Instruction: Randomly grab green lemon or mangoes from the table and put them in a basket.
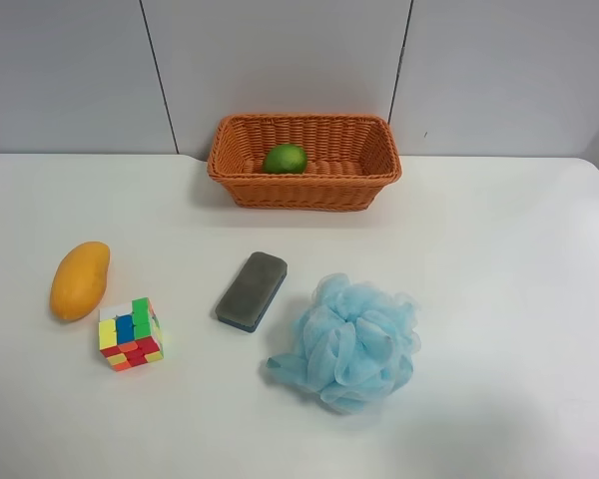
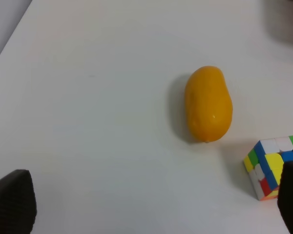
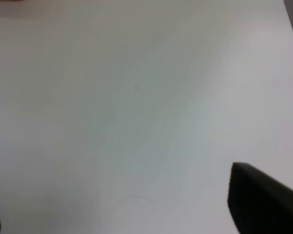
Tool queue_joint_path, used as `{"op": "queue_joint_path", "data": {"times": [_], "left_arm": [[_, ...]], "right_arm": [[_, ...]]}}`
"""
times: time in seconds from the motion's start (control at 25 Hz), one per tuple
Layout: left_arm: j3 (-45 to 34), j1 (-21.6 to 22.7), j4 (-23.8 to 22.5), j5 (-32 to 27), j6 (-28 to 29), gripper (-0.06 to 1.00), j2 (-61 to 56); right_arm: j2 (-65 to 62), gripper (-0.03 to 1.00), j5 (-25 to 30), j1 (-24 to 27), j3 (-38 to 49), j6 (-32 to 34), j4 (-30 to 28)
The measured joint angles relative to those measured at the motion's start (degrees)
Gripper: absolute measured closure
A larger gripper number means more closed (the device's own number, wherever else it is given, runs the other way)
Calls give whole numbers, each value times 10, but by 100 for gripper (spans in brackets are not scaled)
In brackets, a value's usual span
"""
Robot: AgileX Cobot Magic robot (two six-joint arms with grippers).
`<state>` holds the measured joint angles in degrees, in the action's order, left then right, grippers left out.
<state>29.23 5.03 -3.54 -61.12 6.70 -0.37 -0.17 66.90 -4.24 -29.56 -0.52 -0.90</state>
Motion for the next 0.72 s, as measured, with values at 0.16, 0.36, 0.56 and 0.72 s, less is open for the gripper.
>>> {"op": "queue_joint_path", "data": {"times": [0.16, 0.36, 0.56, 0.72], "left_arm": [[0, 0, 0, 0, -1, -5, 0], [0, 0, 0, 0, -1, -5, 0], [0, 0, 0, 0, -1, -5, 0], [0, 0, 0, 0, -1, -5, 0]], "right_arm": [[0, 5, 0, 0, 0, 0, 0], [0, 5, 0, 0, 0, 0, 0], [0, 5, 0, 0, 0, 0, 0], [0, 5, 0, 0, 0, 0, 0]]}}
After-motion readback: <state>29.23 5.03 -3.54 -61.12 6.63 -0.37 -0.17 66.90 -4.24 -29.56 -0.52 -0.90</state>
